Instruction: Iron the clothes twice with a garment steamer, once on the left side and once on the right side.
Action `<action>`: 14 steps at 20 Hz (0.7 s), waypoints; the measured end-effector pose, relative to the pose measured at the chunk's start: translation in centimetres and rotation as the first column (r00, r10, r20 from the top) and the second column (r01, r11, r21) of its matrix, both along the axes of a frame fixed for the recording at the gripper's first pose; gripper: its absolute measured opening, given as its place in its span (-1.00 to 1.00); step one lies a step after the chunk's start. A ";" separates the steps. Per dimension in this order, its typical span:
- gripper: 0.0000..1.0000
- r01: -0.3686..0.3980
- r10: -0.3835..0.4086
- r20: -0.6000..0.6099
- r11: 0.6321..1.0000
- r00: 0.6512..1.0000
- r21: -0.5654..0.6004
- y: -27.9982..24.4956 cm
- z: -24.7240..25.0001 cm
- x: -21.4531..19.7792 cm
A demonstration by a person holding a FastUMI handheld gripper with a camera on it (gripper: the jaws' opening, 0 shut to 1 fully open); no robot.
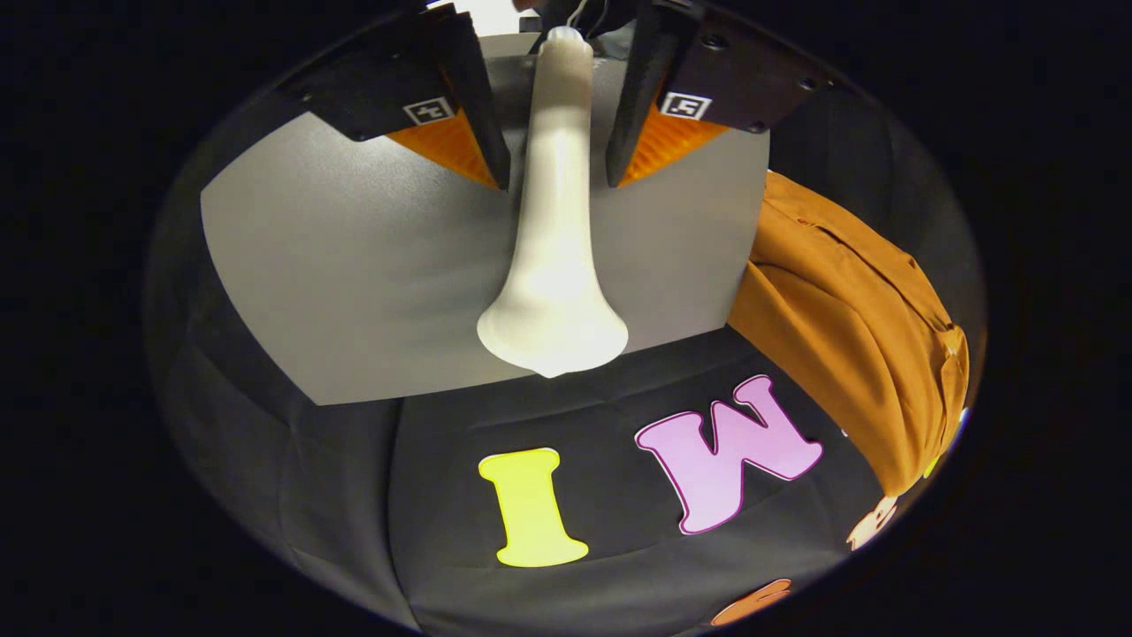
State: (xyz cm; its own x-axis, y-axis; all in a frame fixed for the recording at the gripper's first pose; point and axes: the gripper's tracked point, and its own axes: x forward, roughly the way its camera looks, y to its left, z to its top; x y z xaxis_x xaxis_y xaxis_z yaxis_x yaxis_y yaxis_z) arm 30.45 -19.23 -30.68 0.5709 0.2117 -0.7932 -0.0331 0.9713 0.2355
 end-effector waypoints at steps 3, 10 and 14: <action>-0.08 -0.013 0.014 -0.037 1.000 0.999 0.029 0.5 -1.3 -0.4; -0.45 -0.044 0.040 0.092 0.998 0.995 0.046 0.8 0.9 -0.4; -0.45 -0.013 0.006 0.146 0.999 0.989 0.050 0.4 3.3 -1.3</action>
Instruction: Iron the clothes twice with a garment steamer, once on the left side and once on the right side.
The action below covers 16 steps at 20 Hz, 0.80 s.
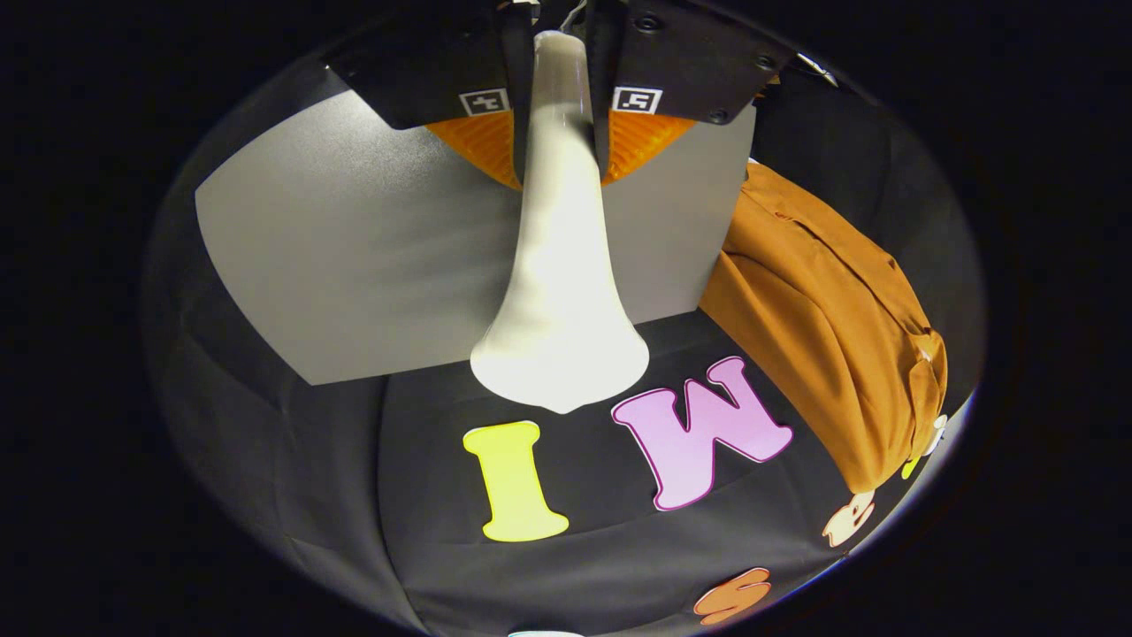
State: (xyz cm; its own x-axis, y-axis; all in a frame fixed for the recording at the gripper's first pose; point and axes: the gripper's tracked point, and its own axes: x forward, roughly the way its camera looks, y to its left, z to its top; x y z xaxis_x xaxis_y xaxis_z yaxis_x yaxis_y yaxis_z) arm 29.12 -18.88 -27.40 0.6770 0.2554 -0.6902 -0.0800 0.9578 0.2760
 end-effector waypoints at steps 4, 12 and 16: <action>-0.46 0.035 -0.037 0.068 0.999 0.997 0.027 0.0 2.9 -1.7; -0.46 0.110 -0.111 0.290 0.994 0.951 0.021 2.6 11.6 -6.4; -0.46 0.124 -0.115 0.385 0.992 0.916 0.001 6.3 15.9 -9.1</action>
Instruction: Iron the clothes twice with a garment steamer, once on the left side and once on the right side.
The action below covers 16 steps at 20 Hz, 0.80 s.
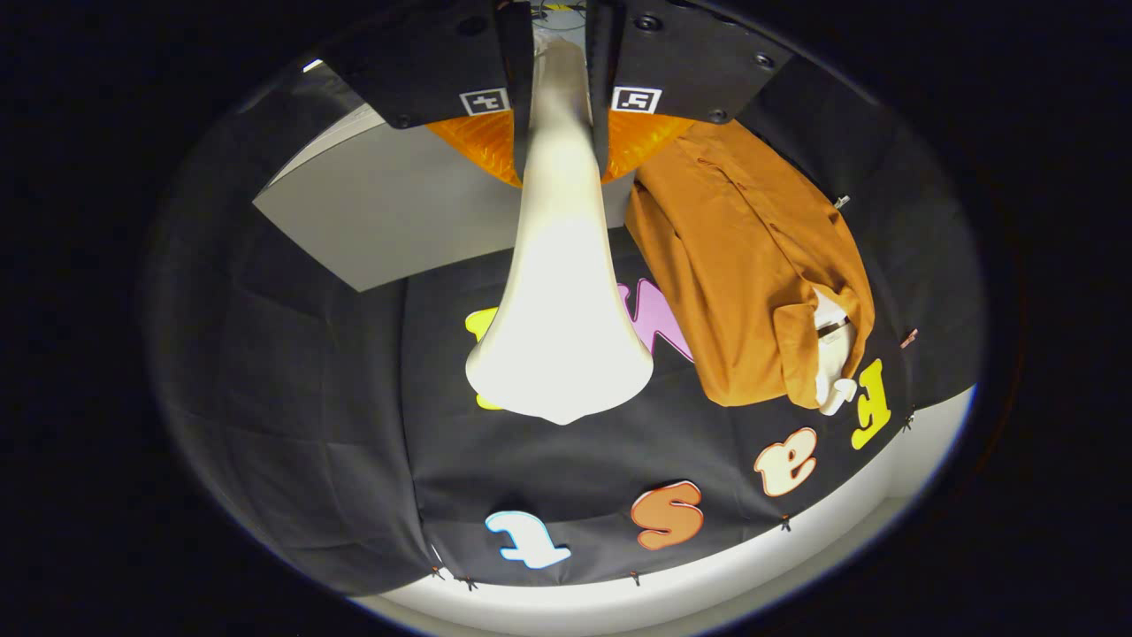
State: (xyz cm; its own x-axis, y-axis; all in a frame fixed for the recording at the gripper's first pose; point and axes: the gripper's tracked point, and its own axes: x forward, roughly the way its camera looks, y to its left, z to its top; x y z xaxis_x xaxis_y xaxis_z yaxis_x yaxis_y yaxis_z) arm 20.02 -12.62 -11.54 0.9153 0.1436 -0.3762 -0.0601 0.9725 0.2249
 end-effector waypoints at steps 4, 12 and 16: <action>-0.46 -0.026 0.027 0.061 0.999 0.998 -0.025 5.2 2.1 -2.2; -0.46 -0.092 0.096 0.077 0.994 0.992 -0.051 15.2 1.3 -3.1; -0.46 -0.095 0.099 0.066 0.994 0.993 -0.059 18.2 0.0 -1.7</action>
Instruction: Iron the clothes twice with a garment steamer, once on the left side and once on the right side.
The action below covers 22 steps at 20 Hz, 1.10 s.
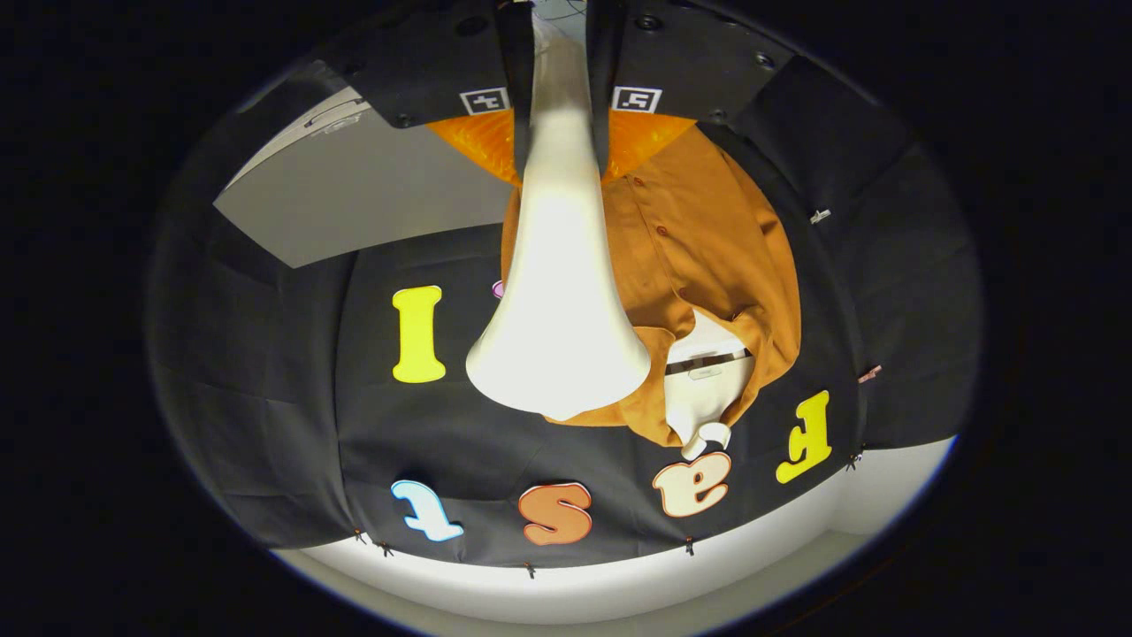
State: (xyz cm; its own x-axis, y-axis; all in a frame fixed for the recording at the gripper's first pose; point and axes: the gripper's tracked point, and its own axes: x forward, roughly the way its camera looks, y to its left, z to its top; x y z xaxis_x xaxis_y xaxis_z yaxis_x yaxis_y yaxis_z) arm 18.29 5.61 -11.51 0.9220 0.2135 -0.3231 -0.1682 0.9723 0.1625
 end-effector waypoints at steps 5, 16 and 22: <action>-0.46 -0.014 0.013 -0.022 0.999 1.000 -0.037 2.9 -2.2 2.3; -0.46 0.010 -0.016 -0.072 0.996 0.997 -0.089 5.4 -6.8 7.6; -0.46 0.021 -0.027 -0.068 0.996 0.997 -0.090 5.6 -9.0 8.8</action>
State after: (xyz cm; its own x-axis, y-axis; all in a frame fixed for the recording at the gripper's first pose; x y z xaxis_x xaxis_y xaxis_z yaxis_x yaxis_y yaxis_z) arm 27.12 11.17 -20.55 0.9013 0.1592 -0.4030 -0.1363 0.9870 0.0851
